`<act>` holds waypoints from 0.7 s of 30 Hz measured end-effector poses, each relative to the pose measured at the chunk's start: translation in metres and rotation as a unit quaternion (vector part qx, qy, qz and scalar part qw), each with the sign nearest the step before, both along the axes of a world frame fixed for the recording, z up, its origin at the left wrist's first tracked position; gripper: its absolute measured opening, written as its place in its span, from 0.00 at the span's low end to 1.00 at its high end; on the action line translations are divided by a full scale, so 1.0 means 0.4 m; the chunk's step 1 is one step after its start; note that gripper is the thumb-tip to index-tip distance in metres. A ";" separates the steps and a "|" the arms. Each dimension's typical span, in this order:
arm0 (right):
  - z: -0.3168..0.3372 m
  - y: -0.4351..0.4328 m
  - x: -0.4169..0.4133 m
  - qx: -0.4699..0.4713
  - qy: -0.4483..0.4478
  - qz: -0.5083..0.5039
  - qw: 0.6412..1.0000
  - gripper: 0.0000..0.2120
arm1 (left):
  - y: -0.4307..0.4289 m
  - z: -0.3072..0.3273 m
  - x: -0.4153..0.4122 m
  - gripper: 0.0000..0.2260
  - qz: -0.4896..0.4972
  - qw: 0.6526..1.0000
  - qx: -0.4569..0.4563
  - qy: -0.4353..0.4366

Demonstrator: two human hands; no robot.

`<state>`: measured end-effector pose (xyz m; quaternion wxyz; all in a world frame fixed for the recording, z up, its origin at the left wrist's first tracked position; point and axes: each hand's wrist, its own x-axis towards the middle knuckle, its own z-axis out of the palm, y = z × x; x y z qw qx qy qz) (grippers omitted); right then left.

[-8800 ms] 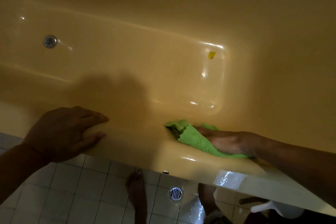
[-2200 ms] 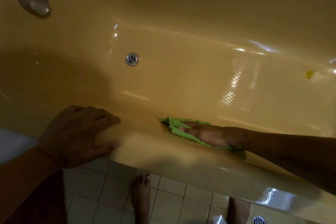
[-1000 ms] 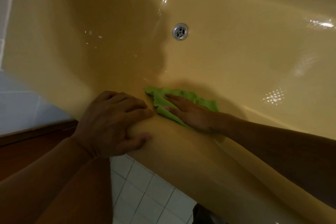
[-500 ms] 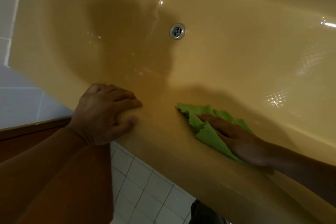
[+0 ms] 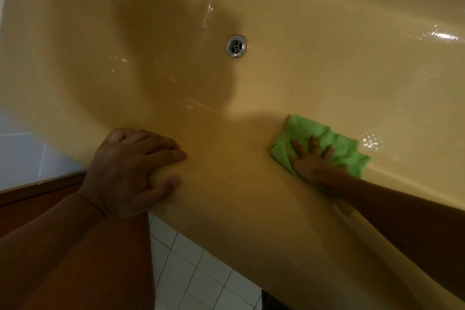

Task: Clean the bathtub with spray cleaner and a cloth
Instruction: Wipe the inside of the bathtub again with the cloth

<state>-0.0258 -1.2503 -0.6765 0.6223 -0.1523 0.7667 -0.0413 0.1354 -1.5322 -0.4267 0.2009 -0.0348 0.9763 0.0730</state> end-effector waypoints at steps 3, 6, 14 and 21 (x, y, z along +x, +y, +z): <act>0.029 -0.091 0.012 -0.010 0.004 -0.011 1.000 0.33 | 0.001 0.000 0.001 0.27 -0.003 1.000 -0.005 0.004; 0.045 -0.197 0.036 -0.057 -0.020 -0.002 0.998 0.33 | 0.001 0.000 0.002 0.26 0.004 1.000 -0.008 0.008; 0.153 -0.352 0.084 -0.201 -0.102 0.059 0.972 0.32 | -0.004 0.003 0.005 0.26 0.023 1.000 -0.014 -0.009; 0.288 -0.203 0.074 -0.300 -0.108 0.083 0.944 0.28 | -0.011 0.006 0.003 0.26 0.025 0.999 -0.015 -0.029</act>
